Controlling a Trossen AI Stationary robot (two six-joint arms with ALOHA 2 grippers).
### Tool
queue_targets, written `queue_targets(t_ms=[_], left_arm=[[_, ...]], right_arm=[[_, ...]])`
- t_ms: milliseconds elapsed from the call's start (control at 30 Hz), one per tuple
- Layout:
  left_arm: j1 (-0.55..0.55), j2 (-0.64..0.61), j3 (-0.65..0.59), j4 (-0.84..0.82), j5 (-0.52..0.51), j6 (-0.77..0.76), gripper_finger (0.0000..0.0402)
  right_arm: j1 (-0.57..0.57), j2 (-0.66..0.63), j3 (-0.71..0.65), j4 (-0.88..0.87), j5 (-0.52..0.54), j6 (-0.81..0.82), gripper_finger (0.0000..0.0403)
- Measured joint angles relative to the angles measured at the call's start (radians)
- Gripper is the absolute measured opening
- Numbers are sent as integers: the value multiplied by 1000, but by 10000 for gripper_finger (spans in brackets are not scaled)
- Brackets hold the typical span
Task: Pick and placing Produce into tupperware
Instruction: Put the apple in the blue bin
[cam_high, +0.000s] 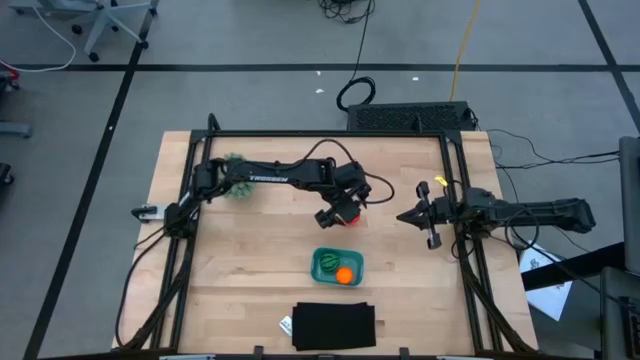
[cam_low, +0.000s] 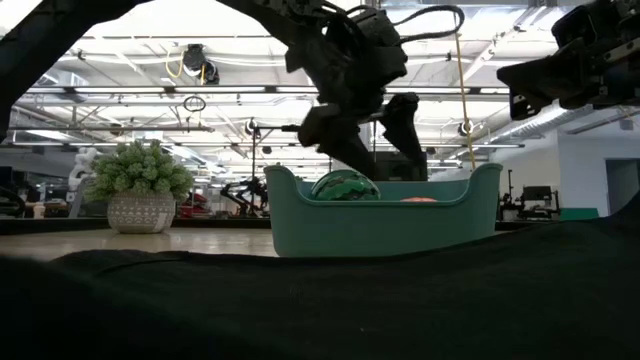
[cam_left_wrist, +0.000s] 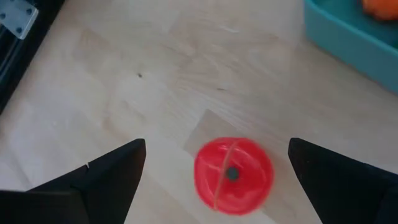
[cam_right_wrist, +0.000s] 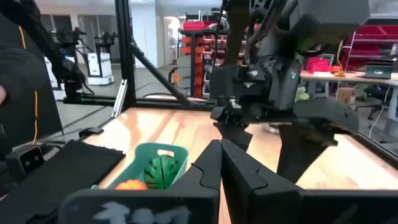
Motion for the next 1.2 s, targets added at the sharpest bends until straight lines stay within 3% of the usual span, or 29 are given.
queue_targets(t_ms=[267, 533, 767, 1200], left_arm=[[-2, -120, 1, -53, -11, -70, 399], [-2, -251, 1, -102, -129, -182, 375], [-2, -318, 1, -114, -214, -253, 258], [-2, -324, 1, -112, -311, -310, 26]], right_arm=[[0, 14, 0, 2, -1, -1, 0], [0, 20, 0, 5, -1, -1, 0], [0, 20, 0, 6, -1, -1, 0], [0, 20, 0, 6, -2, -1, 0]])
